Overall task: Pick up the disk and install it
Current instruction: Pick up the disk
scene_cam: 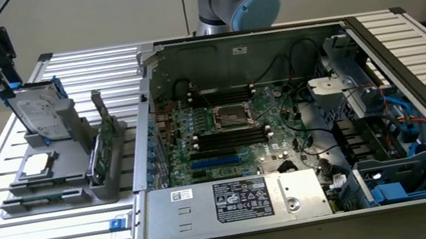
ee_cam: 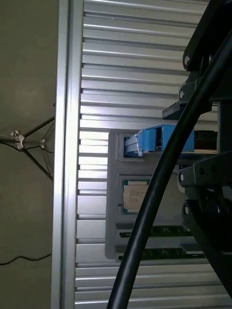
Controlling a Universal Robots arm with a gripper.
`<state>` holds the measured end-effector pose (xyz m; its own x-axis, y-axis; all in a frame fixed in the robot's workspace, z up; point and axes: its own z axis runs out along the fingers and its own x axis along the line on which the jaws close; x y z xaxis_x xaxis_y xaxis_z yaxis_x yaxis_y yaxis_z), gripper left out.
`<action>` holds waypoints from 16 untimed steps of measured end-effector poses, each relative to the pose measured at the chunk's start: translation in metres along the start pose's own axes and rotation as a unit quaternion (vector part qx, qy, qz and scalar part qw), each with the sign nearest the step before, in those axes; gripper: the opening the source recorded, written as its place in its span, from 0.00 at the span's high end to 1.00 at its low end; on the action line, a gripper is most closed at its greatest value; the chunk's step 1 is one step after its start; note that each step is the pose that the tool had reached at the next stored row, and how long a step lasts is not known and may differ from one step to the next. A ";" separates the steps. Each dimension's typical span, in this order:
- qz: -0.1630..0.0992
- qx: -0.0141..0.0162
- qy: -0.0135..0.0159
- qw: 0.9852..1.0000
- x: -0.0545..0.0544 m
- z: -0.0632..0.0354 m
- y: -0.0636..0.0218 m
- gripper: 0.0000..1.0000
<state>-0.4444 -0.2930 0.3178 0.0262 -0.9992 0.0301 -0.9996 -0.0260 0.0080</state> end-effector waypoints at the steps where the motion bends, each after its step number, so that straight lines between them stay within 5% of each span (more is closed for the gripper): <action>1: -0.001 0.000 0.000 1.000 0.000 0.0018 0.0000 0.52; 16: -0.003 -0.002 0.000 1.000 -0.004 0.0263 0.0002 0.52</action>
<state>-0.4448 -0.2898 0.2914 0.0328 -0.9990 0.0301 -0.9994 -0.0325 0.0117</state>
